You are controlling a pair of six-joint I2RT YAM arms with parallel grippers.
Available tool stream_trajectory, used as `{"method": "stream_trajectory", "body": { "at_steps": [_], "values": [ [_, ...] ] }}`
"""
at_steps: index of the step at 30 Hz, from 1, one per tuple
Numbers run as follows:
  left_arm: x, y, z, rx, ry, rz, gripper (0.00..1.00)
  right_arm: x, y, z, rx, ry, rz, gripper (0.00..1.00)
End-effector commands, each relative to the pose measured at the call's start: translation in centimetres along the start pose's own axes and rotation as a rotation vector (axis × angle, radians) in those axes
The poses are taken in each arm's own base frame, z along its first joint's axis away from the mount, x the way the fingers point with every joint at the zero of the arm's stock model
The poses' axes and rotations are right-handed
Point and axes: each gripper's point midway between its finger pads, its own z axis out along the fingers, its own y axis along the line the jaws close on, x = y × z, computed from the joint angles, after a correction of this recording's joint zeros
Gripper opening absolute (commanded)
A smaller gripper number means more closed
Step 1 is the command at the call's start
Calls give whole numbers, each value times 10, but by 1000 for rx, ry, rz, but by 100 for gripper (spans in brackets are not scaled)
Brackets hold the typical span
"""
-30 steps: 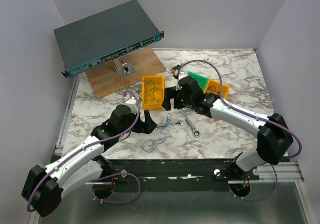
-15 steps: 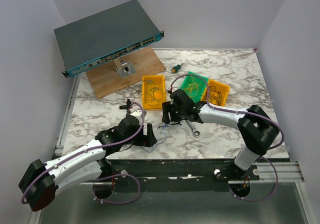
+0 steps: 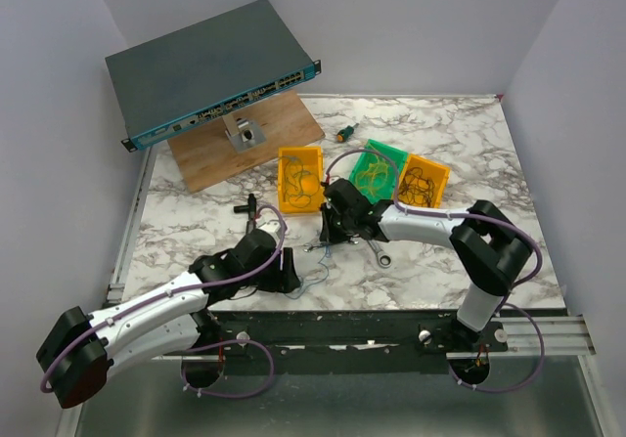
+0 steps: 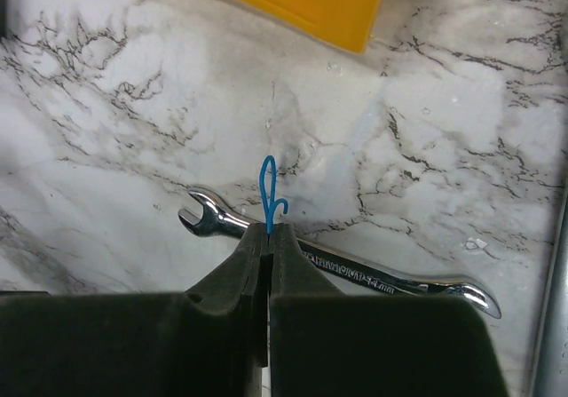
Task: Untangle the cables
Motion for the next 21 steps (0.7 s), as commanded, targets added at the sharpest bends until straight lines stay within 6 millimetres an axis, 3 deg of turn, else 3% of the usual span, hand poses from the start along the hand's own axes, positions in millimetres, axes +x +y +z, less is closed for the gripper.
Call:
{"method": "stream_trajectory", "body": {
  "at_steps": [1, 8, 9, 12, 14, 17, 21],
  "values": [
    [10, 13, 4, -50, 23, -14, 58, -22, 22, -12, -78, -62, -2, 1],
    [8, 31, 13, -148, 15, -6, 56, -25, 28, -18, -108, -71, 1, 1],
    [8, 32, 14, -158, 17, -4, 49, -25, 29, -19, -110, -73, 1, 1],
    [6, 26, 17, -128, 20, 8, 12, -27, 30, -23, -112, -78, 2, 1],
    [0, 18, 14, -100, 6, 18, 0, -33, 31, -28, -114, -97, 3, 1],
    [-21, 9, 3, -87, -68, 41, 0, -49, 35, -38, -114, -146, 0, 1],
    [-77, 1, -23, -117, -192, 81, 0, -83, 46, -55, -120, -241, -29, 1]
  ]
}}
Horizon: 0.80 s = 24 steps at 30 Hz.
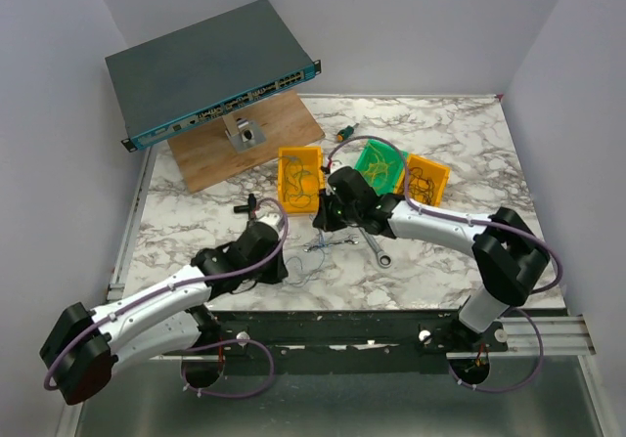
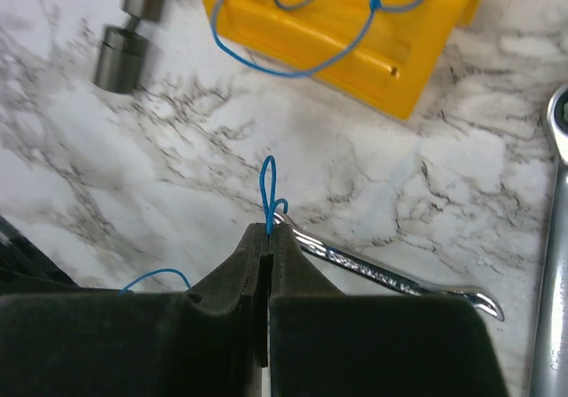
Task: Untangle the cables
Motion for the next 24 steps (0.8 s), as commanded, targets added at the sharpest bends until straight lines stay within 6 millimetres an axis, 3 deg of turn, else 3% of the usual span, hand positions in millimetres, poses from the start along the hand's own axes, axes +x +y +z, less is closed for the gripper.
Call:
{"method": "stream_trajectory", "body": {
  "at_steps": [1, 4, 9, 15, 18, 21, 24],
  "values": [
    [-85, -13, -34, -17, -210, 49, 0, -64, 24, -22, -21, -173, -37, 1],
    [-135, -17, -44, 6, -300, 47, 0, -97, 30, -27, 2, -247, -68, 1],
    [-208, -16, -35, -30, -373, 27, 0, -143, 29, -20, 86, -333, -94, 1],
    [-259, 4, 18, -141, -349, -17, 0, -172, 0, 22, 178, -397, -51, 1],
    [-276, 19, 36, -193, -351, -56, 0, -171, -23, 49, 193, -379, 4, 1],
    [-284, 23, 39, -219, -363, -53, 28, -168, -40, 68, 194, -361, 50, 1],
    [-284, 15, 30, -183, -384, -39, 53, -159, -51, 84, 228, -328, 45, 1]
  ]
}}
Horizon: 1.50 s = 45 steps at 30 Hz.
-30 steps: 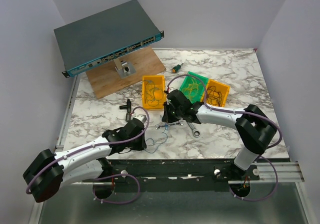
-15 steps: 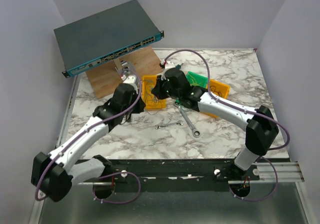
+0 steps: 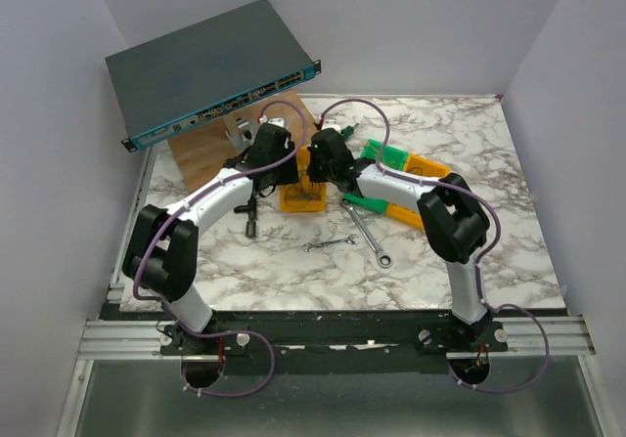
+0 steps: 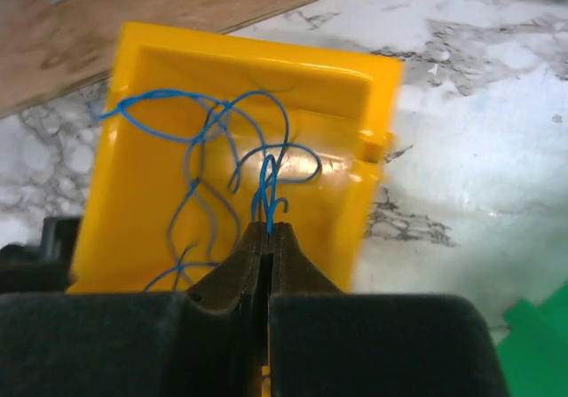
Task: Untangle the cables
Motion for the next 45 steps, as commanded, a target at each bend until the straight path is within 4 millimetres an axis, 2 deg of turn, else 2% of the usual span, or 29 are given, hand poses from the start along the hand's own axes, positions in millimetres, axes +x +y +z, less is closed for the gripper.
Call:
{"method": "stream_trajectory", "body": {
  "at_steps": [1, 2, 8, 11, 13, 15, 16, 19, 20, 21, 23, 25, 28, 33, 37, 39, 42, 45],
  "values": [
    [-30, -7, -23, 26, -106, 11, 57, -10, -4, 17, 30, -28, 27, 1],
    [-30, -6, -30, 26, -115, 9, 60, -8, -6, 21, 42, -21, 17, 1],
    [-36, -3, -75, 48, -169, 22, 63, 11, -9, 36, 112, 72, -68, 1],
    [-33, 2, -95, 57, -195, 16, 65, 10, -11, 33, 137, 89, -77, 11],
    [-31, 8, -106, 65, -215, 0, 66, 2, -6, 21, 107, 68, -70, 25],
    [-28, 14, -117, 68, -240, -15, 70, -13, -1, 5, 80, 35, -69, 33],
    [-26, 17, -120, 71, -254, -20, 75, -18, 1, -2, 74, 28, -69, 37],
    [-17, 22, -135, 101, -306, -40, 95, -37, 4, -31, 50, -10, -68, 54],
    [-14, 24, -139, 110, -324, -44, 99, -41, 4, -40, 44, -22, -66, 61],
    [-12, 26, -143, 110, -339, -51, 99, -47, 6, -52, 28, -41, -60, 68],
    [-4, 32, -149, 112, -359, -61, 99, -50, 5, -72, 9, -59, -57, 78],
    [2, 36, -155, 114, -378, -67, 99, -47, 2, -91, -10, -65, -54, 82],
    [10, 42, -162, 120, -410, -68, 99, -50, -8, -122, -12, -117, -57, 82],
    [22, 48, -172, 149, -478, -55, 99, -46, -40, -172, 33, -234, -61, 83],
    [32, 51, -174, 158, -487, -29, 99, -31, -57, -205, 28, -276, -40, 83],
    [41, 50, -172, 173, -456, -43, 99, -13, -70, -213, 62, -237, -5, 82],
    [61, 36, -163, 267, -381, -100, 98, 28, -93, -216, 131, -141, 61, 81],
    [83, 22, -146, 370, -316, -164, 95, 68, -108, -210, 160, -65, 114, 80]
  ]
}}
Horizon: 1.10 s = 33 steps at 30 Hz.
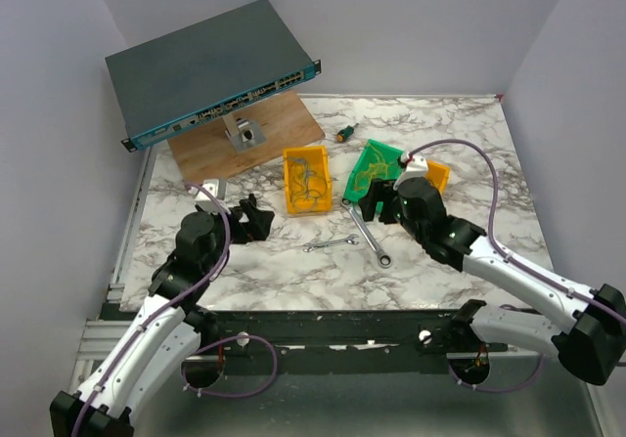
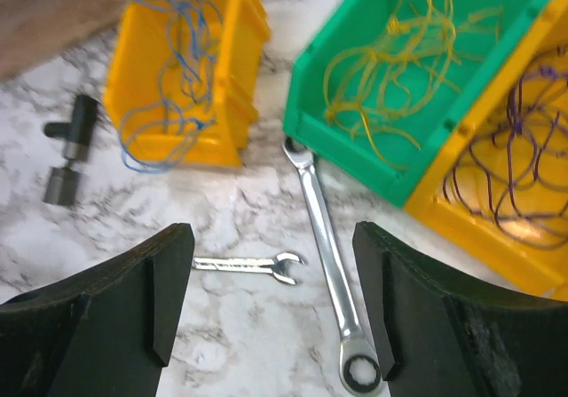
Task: Untangle the cables
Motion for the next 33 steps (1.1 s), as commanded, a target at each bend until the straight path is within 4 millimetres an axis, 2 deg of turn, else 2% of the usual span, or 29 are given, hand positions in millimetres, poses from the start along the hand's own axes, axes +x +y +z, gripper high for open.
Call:
{"method": "stream_trajectory", "body": {
  "at_steps": [1, 4, 6, 9, 11, 17, 20, 21, 23, 25, 26, 27, 30, 33],
  "values": [
    [52, -16, 11, 142, 127, -153, 95, 70, -38, -1, 129, 157, 84, 80],
    [66, -18, 20, 167, 155, -181, 94, 95, -46, 8, 136, 214, 129, 79],
    [72, -16, 24, 154, 181, -177, 95, 103, -54, 18, 157, 234, 144, 79],
    [68, -9, 28, 112, 166, -153, 99, 104, -66, 42, 176, 252, 181, 79],
    [61, -2, 30, 79, 142, -119, 99, 110, -84, 63, 206, 291, 223, 78],
    [29, 19, 34, -23, 71, -81, 99, 79, -110, 137, 266, 263, 286, 78],
    [15, 34, 34, -82, 46, -63, 99, 52, -119, 161, 281, 228, 277, 78],
    [11, 42, 32, -107, 37, -57, 99, 44, -119, 163, 272, 222, 268, 79],
    [-2, 55, 28, -153, -11, -42, 99, 21, -113, 157, 237, 174, 230, 78],
    [-15, 64, 24, -198, -80, -13, 99, 0, -107, 138, 177, 73, 194, 78],
    [-26, 66, 22, -210, -135, -6, 99, -22, -99, 124, 132, -14, 179, 78],
    [-33, 65, 21, -200, -183, -4, 99, -32, -97, 110, 114, -67, 160, 79],
    [-51, 64, 19, -199, -274, 30, 99, -47, -101, 76, 124, -145, 122, 78],
    [-65, 80, 14, -291, -322, 166, 99, -45, -107, 45, 133, -211, 62, 80]
  ]
}}
